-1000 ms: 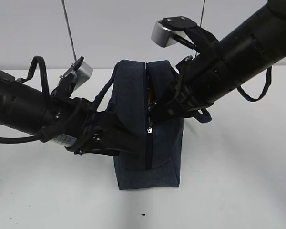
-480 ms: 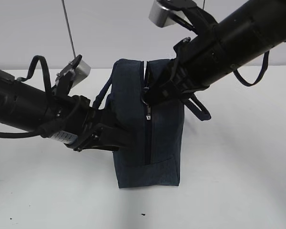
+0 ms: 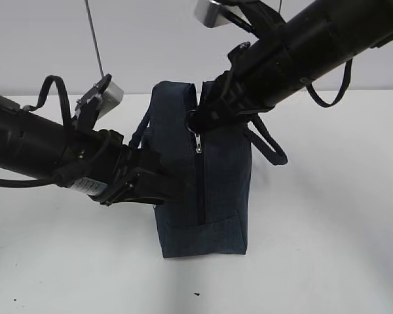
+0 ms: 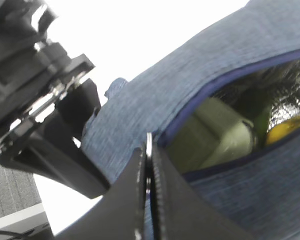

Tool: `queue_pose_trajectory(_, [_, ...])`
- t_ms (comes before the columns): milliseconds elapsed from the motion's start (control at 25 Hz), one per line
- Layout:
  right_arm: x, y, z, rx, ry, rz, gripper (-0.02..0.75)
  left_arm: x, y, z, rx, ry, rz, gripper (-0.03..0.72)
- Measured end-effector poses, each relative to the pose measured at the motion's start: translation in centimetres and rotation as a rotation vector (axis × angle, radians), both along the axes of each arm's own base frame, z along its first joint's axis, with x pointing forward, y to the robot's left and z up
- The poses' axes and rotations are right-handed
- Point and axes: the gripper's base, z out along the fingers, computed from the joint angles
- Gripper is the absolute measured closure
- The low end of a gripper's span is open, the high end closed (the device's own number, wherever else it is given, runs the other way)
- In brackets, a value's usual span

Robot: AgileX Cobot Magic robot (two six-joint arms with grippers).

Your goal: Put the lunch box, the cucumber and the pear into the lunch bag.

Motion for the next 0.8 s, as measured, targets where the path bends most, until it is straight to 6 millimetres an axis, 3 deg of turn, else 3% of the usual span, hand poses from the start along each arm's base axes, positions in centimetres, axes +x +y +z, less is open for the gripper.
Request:
queue_pose_trajectory(240, [1.0, 0.3, 0.8, 0.014, -0.035, -0.010, 0.732, 0.0, 0.0, 0.0, -0.004, 0.002, -0.005, 0.489])
queue_pose_trajectory(600, [3.0, -0.3, 0.9, 0.022, -0.050, -0.056, 0.732, -0.2, -0.1, 0.1, -0.006, 0.009, -0.024, 0.686])
queue_pose_trajectory(800, [4.6, 0.1, 0.3, 0.025, -0.046, -0.064, 0.732, -0.3, -0.1, 0.0, -0.002, 0.008, -0.036, 0.697])
